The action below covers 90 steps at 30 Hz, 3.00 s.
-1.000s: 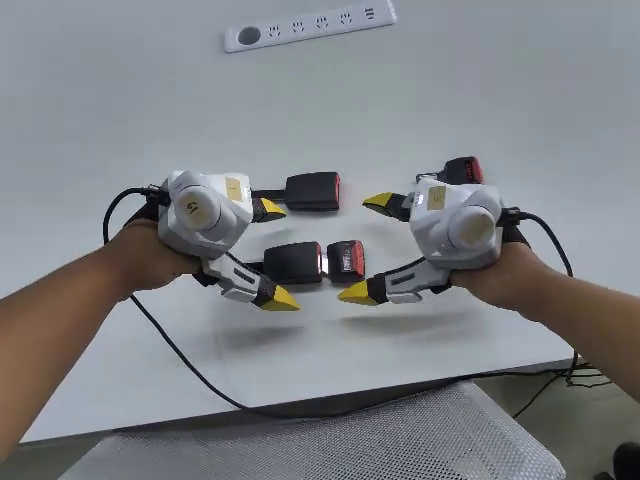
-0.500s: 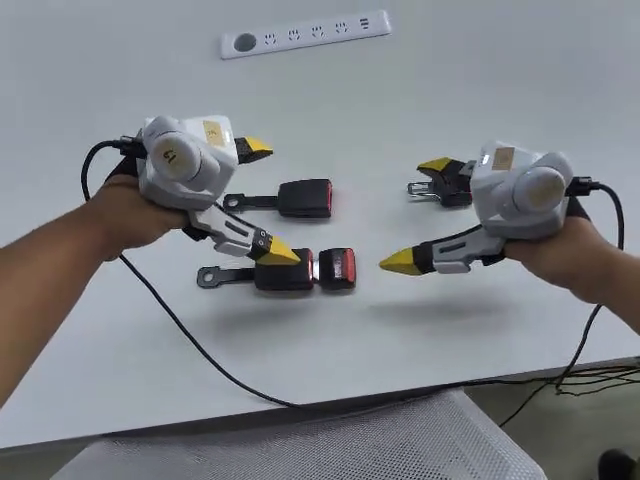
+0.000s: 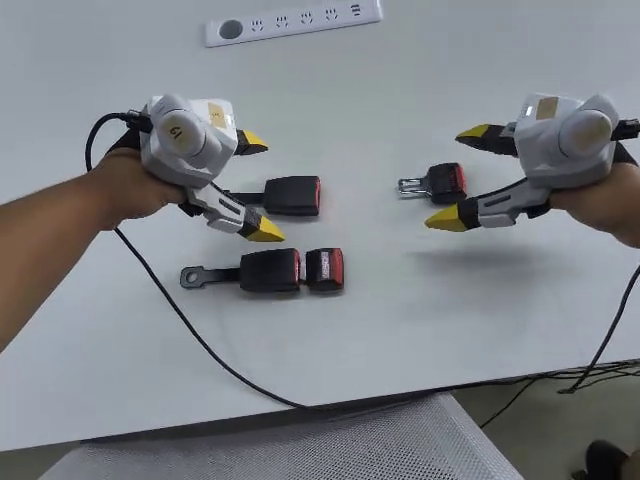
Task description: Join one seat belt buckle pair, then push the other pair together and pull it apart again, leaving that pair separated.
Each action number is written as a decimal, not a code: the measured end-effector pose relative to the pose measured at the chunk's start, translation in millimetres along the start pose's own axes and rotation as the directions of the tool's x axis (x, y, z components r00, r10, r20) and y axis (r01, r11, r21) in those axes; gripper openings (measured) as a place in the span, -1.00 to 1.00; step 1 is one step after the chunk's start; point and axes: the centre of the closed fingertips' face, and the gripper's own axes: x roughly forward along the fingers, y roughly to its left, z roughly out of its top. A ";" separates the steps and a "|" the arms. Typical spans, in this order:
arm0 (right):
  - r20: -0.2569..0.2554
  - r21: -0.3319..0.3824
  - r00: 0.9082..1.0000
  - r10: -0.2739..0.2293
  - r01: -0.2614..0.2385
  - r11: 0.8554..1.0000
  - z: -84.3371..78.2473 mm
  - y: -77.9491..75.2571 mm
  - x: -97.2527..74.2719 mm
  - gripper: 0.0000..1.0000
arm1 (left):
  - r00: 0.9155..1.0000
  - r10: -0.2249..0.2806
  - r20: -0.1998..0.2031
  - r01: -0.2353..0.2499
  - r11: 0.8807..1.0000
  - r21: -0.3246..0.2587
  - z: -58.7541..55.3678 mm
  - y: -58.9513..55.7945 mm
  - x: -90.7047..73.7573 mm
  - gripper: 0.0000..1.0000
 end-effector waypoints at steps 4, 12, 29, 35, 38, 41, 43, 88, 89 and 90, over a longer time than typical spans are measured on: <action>-0.043 -0.003 0.998 0.043 -0.043 0.999 -15.1 -5.7 5.0 0.49 | 1.000 -0.018 -0.018 0.018 1.000 -0.002 -7.6 4.2 10.2 0.51; -0.077 -0.017 0.992 0.097 -0.099 0.995 -26.8 -11.2 12.6 0.30 | 0.997 -0.063 -0.043 0.063 0.998 -0.004 -19.1 5.8 22.2 0.30; -0.104 -0.097 0.984 0.145 -0.155 0.983 -35.8 -9.6 14.5 -0.14 | 0.996 -0.082 -0.046 0.085 0.994 0.064 -21.0 6.3 28.1 -0.29; -0.115 -0.131 0.984 0.138 -0.152 0.980 -36.7 -12.0 14.6 -0.30 | 0.996 -0.078 -0.052 0.081 0.994 0.074 -20.3 7.4 28.6 -0.31; -0.104 -0.138 0.984 0.144 -0.158 0.978 -37.3 -11.2 13.8 -0.32 | 0.996 -0.075 -0.057 0.079 0.994 0.070 -19.7 7.6 28.5 -0.31; -0.088 -0.132 0.985 0.150 -0.161 0.978 -37.3 -11.9 13.1 -0.33 | 0.995 -0.072 -0.063 0.076 0.995 0.065 -19.4 8.2 28.6 -0.32; -0.079 -0.126 0.986 0.150 -0.159 0.979 -36.7 -11.9 13.3 -0.33 | 0.996 -0.069 -0.064 0.073 0.996 0.057 -19.4 8.7 28.6 -0.32; 0.033 -0.088 0.988 0.151 -0.148 0.985 29.1 32.7 91.9 -0.34 | 0.990 -0.058 -0.132 0.068 0.995 0.073 -21.4 7.8 29.5 -0.34; 0.031 -0.096 0.988 0.153 -0.149 0.984 28.7 33.6 92.8 -0.34 | 0.989 -0.058 -0.133 0.068 0.995 0.073 -21.5 7.7 29.5 -0.34; 0.030 -0.101 0.988 0.153 -0.150 0.984 30.3 35.2 94.9 -0.34 | 0.989 -0.058 -0.135 0.068 0.995 0.076 -21.8 7.3 29.5 -0.34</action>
